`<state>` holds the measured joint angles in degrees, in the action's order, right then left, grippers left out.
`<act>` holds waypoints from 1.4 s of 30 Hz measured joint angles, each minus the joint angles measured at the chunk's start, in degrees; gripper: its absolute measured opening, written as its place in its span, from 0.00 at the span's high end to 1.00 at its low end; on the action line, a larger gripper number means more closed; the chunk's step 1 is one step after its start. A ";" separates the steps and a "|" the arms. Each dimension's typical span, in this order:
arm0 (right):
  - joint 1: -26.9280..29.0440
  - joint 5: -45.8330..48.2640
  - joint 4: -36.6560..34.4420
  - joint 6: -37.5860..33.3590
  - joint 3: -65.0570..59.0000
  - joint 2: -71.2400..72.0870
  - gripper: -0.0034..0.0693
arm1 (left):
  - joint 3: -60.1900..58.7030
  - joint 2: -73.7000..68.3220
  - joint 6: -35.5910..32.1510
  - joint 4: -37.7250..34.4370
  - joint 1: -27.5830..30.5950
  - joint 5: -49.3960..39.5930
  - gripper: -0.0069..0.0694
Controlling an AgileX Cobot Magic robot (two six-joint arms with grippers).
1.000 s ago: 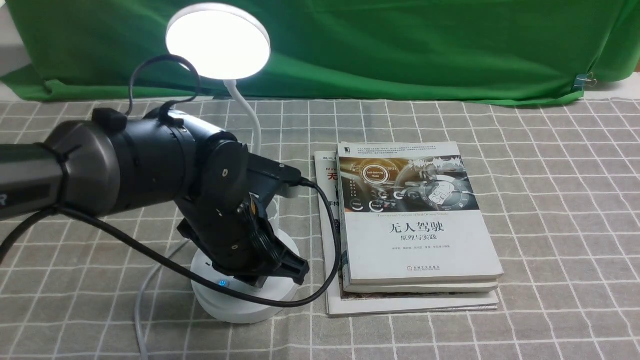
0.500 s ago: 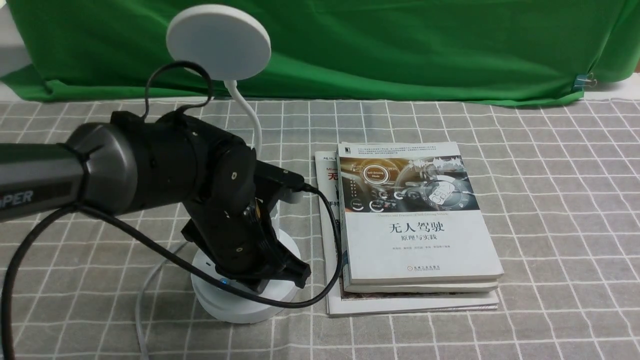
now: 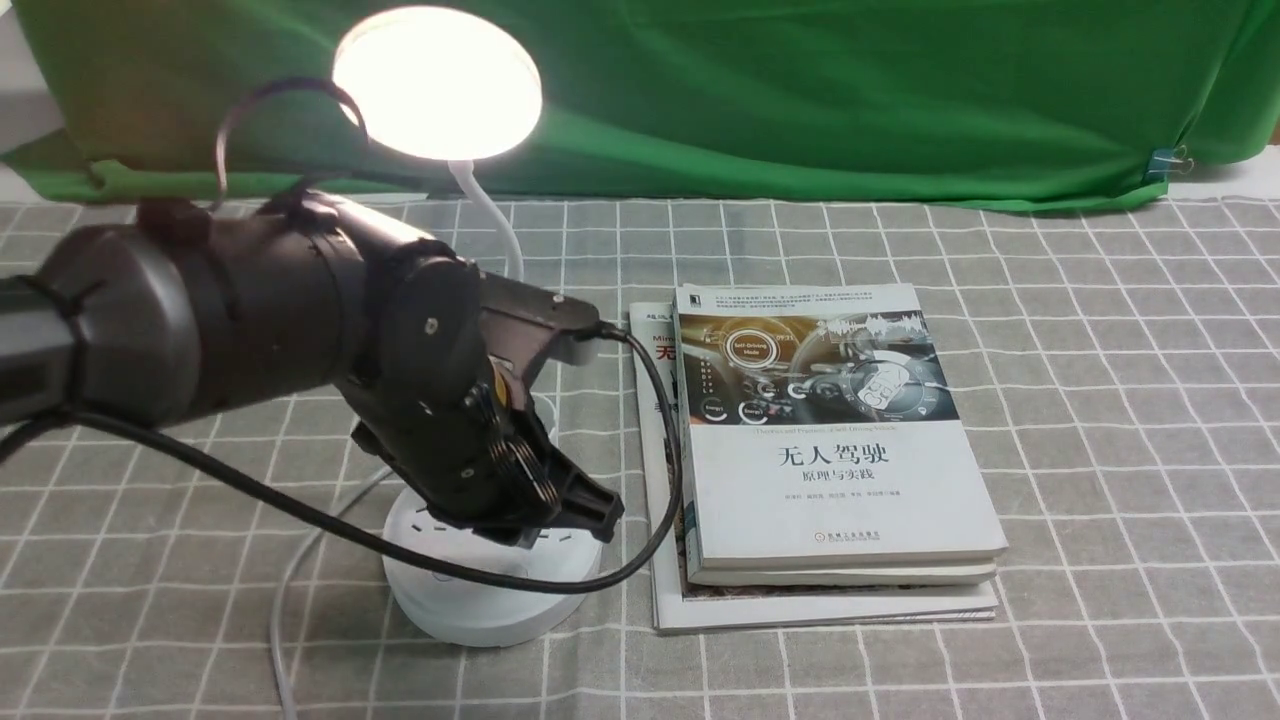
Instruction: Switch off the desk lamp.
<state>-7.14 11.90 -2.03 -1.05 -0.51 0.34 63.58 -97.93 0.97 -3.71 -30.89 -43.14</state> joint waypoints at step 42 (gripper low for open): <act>0.00 0.00 0.00 0.04 0.00 0.00 0.90 | -36.23 45.43 0.37 -2.52 -0.47 32.60 0.91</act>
<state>-7.14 11.90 -2.03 -1.00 -0.51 0.34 27.35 -52.50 1.34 -6.24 -31.36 -10.54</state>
